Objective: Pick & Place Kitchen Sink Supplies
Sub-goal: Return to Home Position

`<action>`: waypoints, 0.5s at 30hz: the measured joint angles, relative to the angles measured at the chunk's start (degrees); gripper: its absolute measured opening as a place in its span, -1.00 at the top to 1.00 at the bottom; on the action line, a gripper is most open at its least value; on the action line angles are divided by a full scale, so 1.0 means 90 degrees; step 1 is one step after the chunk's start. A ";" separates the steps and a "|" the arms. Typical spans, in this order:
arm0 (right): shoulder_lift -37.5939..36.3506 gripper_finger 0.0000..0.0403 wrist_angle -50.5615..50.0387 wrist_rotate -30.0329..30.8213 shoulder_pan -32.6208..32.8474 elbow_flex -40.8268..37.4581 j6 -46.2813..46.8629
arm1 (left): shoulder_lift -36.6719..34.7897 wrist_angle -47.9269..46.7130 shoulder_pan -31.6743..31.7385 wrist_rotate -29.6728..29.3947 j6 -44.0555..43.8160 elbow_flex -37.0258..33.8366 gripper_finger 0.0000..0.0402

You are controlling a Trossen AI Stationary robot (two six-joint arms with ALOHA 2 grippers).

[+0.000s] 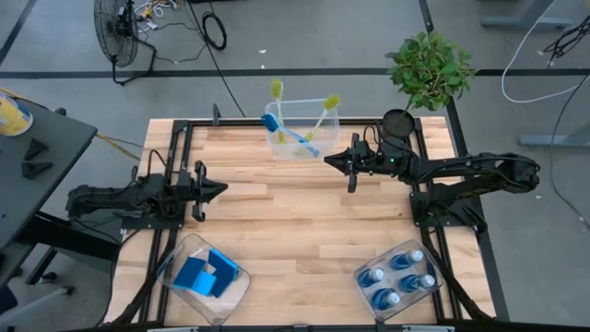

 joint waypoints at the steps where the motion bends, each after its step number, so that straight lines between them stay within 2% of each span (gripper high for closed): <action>1: 0.0000 0.87 0.0000 0.0000 0.0001 0.0000 0.0000 | 0.0000 -0.0031 -0.0016 -0.0002 -0.0002 0.0000 0.91; 15: 0.0000 0.87 0.0000 0.0000 0.0002 0.0000 0.0000 | 0.0154 -0.0577 -0.0020 0.0029 0.0012 0.0002 0.91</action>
